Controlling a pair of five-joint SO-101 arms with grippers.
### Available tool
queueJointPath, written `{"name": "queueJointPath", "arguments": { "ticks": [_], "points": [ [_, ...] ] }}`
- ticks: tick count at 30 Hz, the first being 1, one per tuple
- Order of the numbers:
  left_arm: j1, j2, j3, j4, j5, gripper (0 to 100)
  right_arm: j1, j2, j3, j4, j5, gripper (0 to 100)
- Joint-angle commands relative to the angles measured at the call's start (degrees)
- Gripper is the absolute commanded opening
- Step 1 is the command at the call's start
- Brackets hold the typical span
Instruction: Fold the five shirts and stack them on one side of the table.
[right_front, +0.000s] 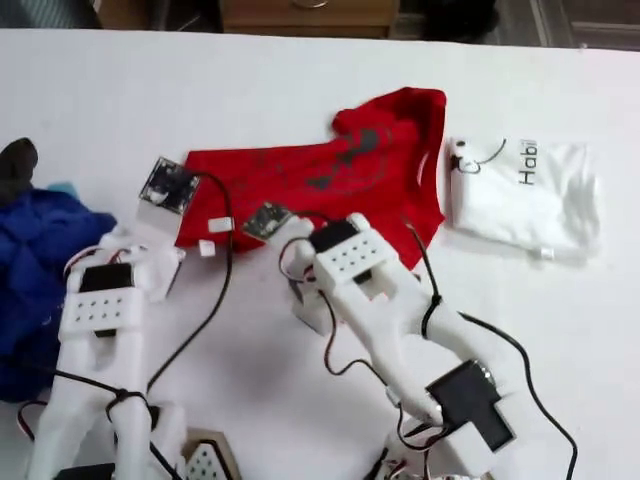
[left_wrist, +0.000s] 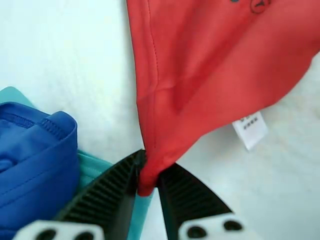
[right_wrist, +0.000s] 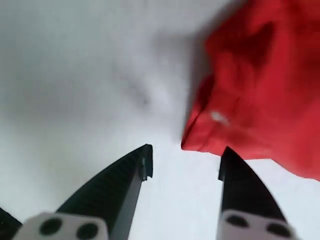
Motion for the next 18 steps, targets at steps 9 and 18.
{"name": "queueJointPath", "arguments": {
  "ticks": [9, 18],
  "points": [
    [-0.79, -1.41, -2.33, 0.35, 0.44, 3, 6.73, -3.03, 7.82, -13.85, 3.96, 21.1],
    [-1.58, -1.41, -2.68, 0.09, 0.44, 3, 13.14, -3.03, 7.82, -13.93, 7.47, 21.1]
  ]
}}
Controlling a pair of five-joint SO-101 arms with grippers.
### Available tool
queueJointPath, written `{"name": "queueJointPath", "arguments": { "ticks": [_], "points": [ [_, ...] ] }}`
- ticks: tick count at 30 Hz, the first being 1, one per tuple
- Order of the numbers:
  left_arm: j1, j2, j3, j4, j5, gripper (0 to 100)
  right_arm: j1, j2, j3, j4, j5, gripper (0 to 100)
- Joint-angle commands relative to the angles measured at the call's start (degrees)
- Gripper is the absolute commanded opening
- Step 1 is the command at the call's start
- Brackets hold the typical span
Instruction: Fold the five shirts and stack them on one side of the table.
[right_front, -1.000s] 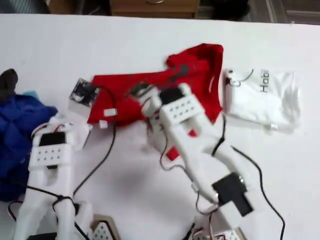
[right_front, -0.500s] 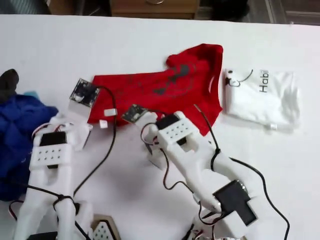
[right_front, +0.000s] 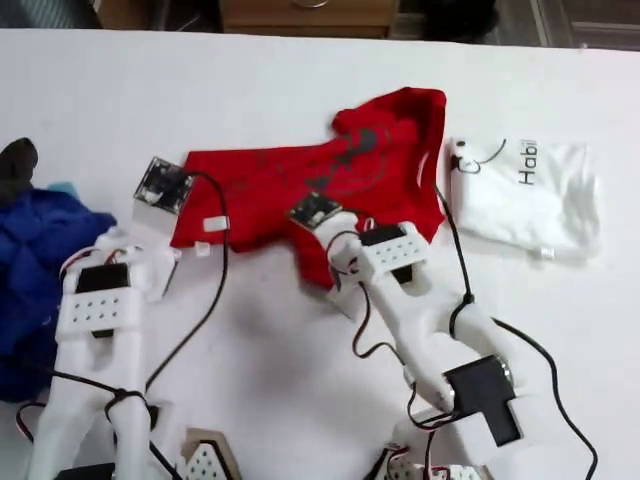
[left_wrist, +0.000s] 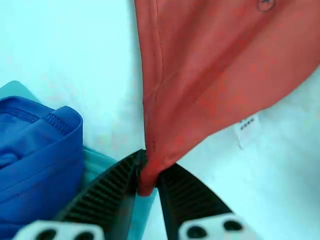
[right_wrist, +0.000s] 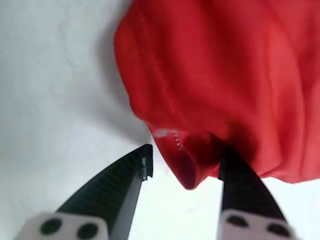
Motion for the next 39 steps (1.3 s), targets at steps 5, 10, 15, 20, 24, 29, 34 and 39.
{"name": "queueJointPath", "arguments": {
  "ticks": [5, 10, 15, 20, 24, 29, 34, 39],
  "points": [
    [-0.35, -1.41, -2.68, 0.26, 0.53, 3, 1.54, -2.07, 0.00, -2.95, 0.70, 16.7],
    [-0.62, -1.41, -2.68, 0.35, 0.53, 3, 1.89, 3.12, -0.18, -6.20, 0.70, 3.2],
    [-0.62, -1.41, -2.59, 0.35, 0.53, 3, 1.89, 1.10, -0.35, -5.41, 0.70, 1.9],
    [-0.44, -1.41, -2.77, 0.35, 0.53, 3, 1.89, -8.75, -0.26, 0.13, 0.70, 1.9],
    [-0.26, -1.41, -2.77, 0.35, 0.53, 3, 1.89, -12.18, -0.09, 3.74, 0.62, 4.5],
    [-0.26, -1.41, -2.77, 0.09, 0.53, 3, 1.45, -10.33, 0.00, 6.29, 0.62, 26.2],
    [-0.35, -1.41, -2.77, 0.00, 0.53, 3, 1.36, -7.34, 0.00, 6.02, 0.62, 22.8],
    [-0.53, -1.41, -2.77, -0.09, 0.26, 3, 0.84, -3.30, 0.00, 5.93, 0.18, 20.4]
  ]
}}
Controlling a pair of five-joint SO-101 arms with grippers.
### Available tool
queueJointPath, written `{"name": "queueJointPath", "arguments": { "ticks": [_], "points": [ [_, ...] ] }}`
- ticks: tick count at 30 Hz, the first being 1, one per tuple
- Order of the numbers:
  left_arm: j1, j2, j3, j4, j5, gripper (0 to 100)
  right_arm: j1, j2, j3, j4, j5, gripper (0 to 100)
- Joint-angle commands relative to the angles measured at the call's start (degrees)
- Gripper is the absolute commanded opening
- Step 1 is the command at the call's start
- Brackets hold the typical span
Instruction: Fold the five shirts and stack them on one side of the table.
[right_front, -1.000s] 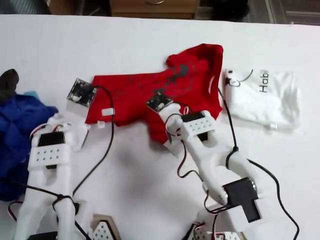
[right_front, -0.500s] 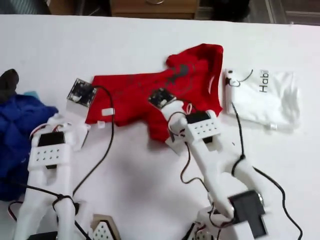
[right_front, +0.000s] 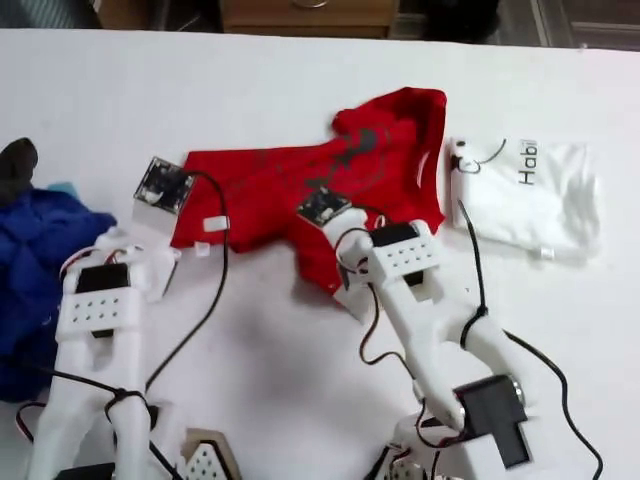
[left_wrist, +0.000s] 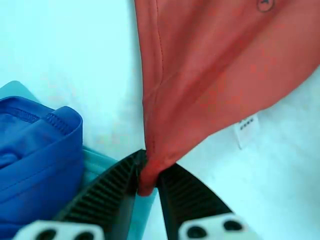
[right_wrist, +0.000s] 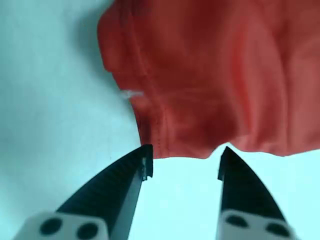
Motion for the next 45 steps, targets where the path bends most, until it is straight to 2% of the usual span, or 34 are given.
{"name": "queueJointPath", "arguments": {
  "ticks": [1, 9, 15, 21, 28, 30, 32, 33, 34, 40, 45],
  "points": [
    [-0.53, -1.41, -2.77, -0.09, 0.26, 3, -1.10, 1.80, -0.26, 0.31, -0.26, 20.4],
    [-0.53, -1.32, -2.77, -0.09, 0.18, 3, -5.23, 3.03, -0.35, 0.31, -0.44, 20.5],
    [-0.53, -1.32, -2.77, -0.09, 0.18, 3, -4.97, 3.91, -0.26, -1.36, -0.35, 20.5],
    [-0.53, -1.41, -2.77, 0.00, 0.18, 3, -4.97, 11.03, -0.62, -1.71, -0.44, 20.5],
    [-0.53, -1.41, -2.77, 0.26, 0.18, 3, -4.97, 11.91, -1.76, -2.07, -3.16, 23.3],
    [-0.53, -1.41, -2.77, 0.35, 0.35, 3, -4.97, 11.91, -1.76, -2.07, -3.16, 18.6],
    [-0.44, -1.41, -2.77, 0.35, 0.35, 3, -4.97, 11.91, -1.67, -2.07, -3.43, 4.3],
    [-0.35, -1.41, -2.77, 0.35, 0.35, 3, -4.88, 11.91, -1.58, -2.07, -3.60, 0.2],
    [-0.35, -1.41, -2.77, 0.35, 0.35, 3, -4.88, 11.91, -1.49, -1.98, -3.60, 3.9],
    [-0.35, -1.41, -2.51, 0.35, 0.26, 3, -4.00, 10.86, -2.02, -1.80, -3.25, 2.0],
    [-0.53, -1.41, -3.21, 0.35, 0.18, 3, 1.80, 1.10, -2.46, 1.19, -3.08, 2.1]
  ]
}}
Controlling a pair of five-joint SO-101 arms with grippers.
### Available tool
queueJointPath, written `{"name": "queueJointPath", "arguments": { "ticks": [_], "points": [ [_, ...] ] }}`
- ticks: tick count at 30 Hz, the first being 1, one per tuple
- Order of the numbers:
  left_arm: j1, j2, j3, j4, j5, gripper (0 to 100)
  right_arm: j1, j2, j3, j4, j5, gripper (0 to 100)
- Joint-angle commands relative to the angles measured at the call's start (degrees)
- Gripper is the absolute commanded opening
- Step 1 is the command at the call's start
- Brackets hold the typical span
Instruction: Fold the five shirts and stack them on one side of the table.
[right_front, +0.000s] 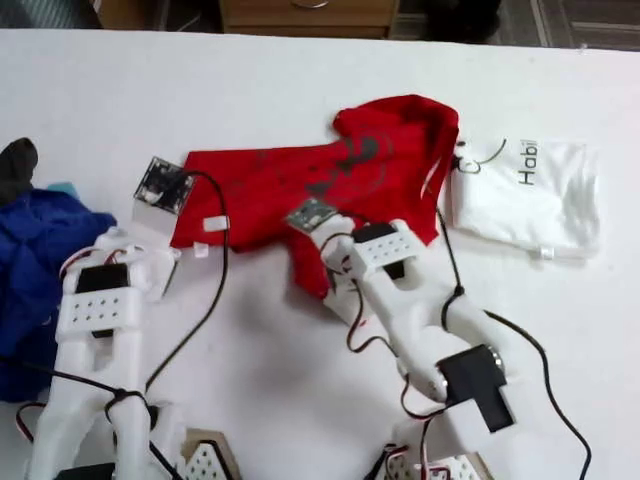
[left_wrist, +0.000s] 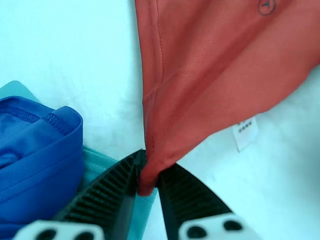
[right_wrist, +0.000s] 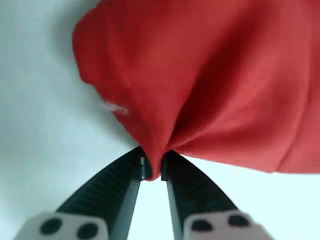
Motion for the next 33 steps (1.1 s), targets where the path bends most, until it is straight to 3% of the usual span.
{"name": "queueJointPath", "arguments": {
  "ticks": [1, 6, 15, 25, 33],
  "points": [
    [-0.53, -1.41, -3.82, 0.79, 0.18, 3, 4.44, -10.07, -0.79, 3.12, 0.00, 2.1],
    [-0.53, -1.41, -11.03, 10.29, 0.44, 3, 7.96, -29.76, -0.79, 7.16, 4.57, 2.0],
    [-0.26, -1.41, -25.54, 25.05, 0.53, 3, 17.10, -58.42, -0.88, 8.40, 5.19, 2.0],
    [2.90, -1.41, -42.15, 42.81, 0.53, 3, 21.23, -68.26, -1.41, 2.24, 4.84, 2.0],
    [2.55, -1.49, -58.42, 55.74, 0.53, 3, 26.95, -70.20, -16.53, 1.89, 4.66, 2.0]
  ]
}}
